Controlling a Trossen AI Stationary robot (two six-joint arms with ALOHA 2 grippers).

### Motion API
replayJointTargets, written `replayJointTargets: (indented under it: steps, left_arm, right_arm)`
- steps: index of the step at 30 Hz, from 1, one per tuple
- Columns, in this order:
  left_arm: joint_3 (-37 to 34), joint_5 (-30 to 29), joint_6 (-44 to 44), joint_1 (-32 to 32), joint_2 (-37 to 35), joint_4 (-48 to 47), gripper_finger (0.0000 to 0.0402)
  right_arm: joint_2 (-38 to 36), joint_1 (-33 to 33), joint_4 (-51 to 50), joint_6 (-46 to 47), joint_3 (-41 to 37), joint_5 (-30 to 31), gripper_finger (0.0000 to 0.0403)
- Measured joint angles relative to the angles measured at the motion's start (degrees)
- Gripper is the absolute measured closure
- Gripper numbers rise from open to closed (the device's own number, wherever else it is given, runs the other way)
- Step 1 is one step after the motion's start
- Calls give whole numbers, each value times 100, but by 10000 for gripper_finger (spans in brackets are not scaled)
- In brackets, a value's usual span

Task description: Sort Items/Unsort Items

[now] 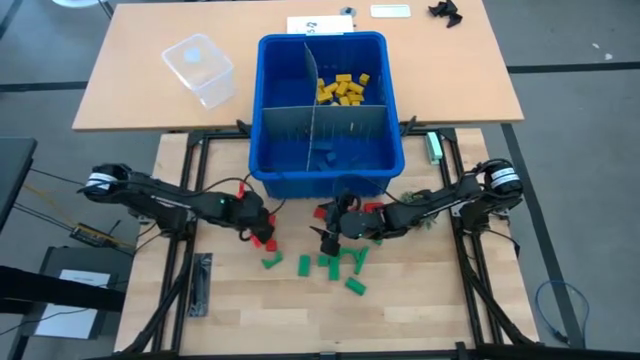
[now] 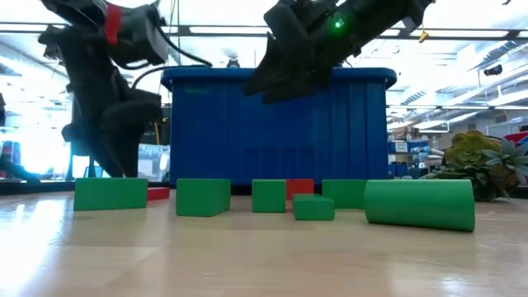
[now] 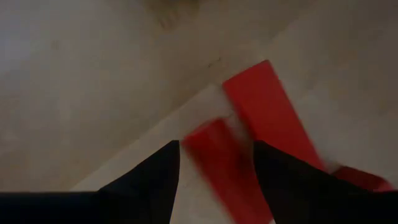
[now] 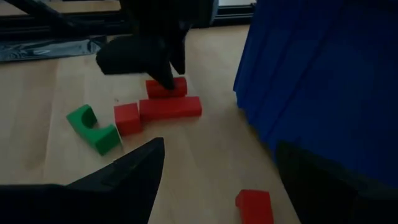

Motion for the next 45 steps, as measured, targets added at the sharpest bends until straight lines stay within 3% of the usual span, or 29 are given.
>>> replayJointTargets:
  steps: [5,11,17,19,28,37,45]
  left_arm:
    - [-66,384,100,1,492,214,188]
    - [-213,426,248,-74,674,398,193]
    - [-131,426,699,-99,667,368,263]
    - [-13,372,894,-158,672,251,264]
    - [891,63,1577,-744,631,-1150,264]
    - [2458,-528,1921,-1098,519,-2935,264]
    - [3290,-672,2982,-1140,28,-2696,264]
  right_arm:
    - [0,20,24,196,0,2,98]
    - [2,91,-38,302,0,0,98]
    - [2,92,-68,302,0,2,98]
    - [2,92,-78,302,0,2,98]
    - [2,92,-121,265,0,0,98]
    - [2,118,-126,271,0,254,98]
    - [2,127,-87,334,0,19,98]
